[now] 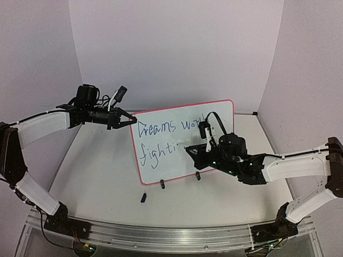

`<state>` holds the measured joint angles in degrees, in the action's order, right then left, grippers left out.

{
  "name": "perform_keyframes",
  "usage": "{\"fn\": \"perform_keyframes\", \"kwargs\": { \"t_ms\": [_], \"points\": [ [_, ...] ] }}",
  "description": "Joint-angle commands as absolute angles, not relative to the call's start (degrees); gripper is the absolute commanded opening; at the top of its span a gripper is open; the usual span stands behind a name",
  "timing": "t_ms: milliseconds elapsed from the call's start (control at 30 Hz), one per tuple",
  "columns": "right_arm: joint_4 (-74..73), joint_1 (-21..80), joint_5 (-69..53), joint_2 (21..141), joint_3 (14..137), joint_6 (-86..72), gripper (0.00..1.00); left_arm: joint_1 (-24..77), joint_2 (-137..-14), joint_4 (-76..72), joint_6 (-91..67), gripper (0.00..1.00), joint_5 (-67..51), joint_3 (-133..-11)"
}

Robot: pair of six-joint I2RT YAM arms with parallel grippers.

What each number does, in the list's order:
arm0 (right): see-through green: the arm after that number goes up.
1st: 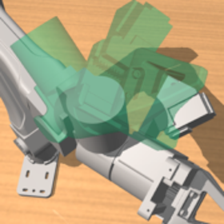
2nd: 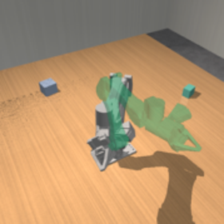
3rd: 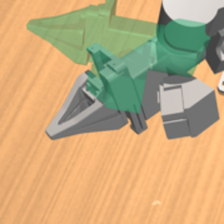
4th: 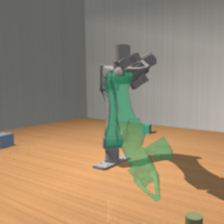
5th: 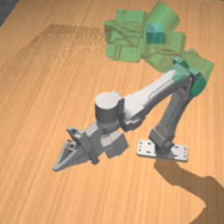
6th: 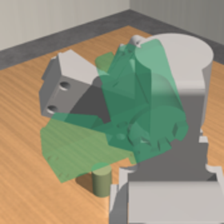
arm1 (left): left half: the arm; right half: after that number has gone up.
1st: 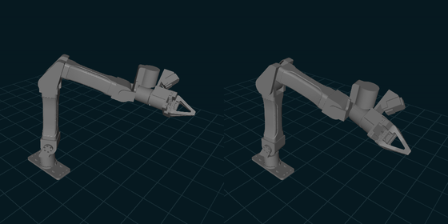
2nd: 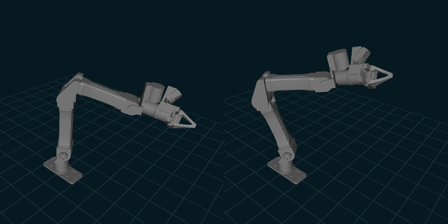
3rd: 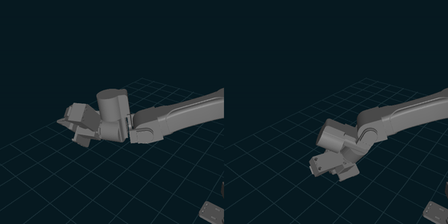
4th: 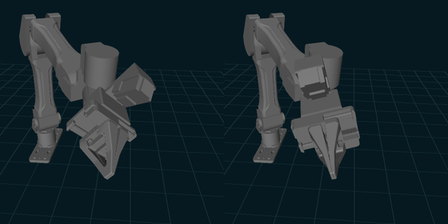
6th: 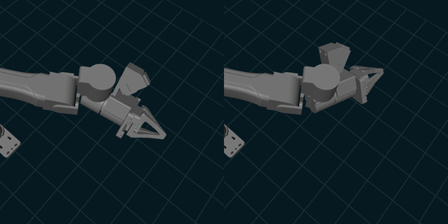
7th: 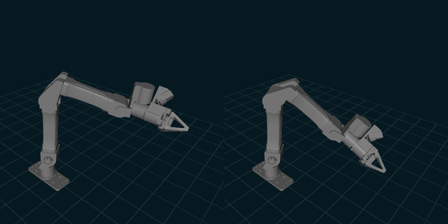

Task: Write a sentence on the whiteboard

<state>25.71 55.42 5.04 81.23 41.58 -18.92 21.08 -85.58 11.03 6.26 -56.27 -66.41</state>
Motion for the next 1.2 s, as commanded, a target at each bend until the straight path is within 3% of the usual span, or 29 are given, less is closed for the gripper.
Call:
{"fn": "perform_keyframes", "kwargs": {
  "t_ms": [0,1167],
  "points": [
    [26.9,54.7,5.7,80.2,40.6,-19.8,0.00,22.9,-87.6,17.8,12.9,0.00,-53.5,-65.5],
    [27.1,53.3,2.6,84.3,40.4,-22.0,0.00,23.0,-87.2,17.8,12.9,0.00,-53.5,-65.5]
  ]
}}
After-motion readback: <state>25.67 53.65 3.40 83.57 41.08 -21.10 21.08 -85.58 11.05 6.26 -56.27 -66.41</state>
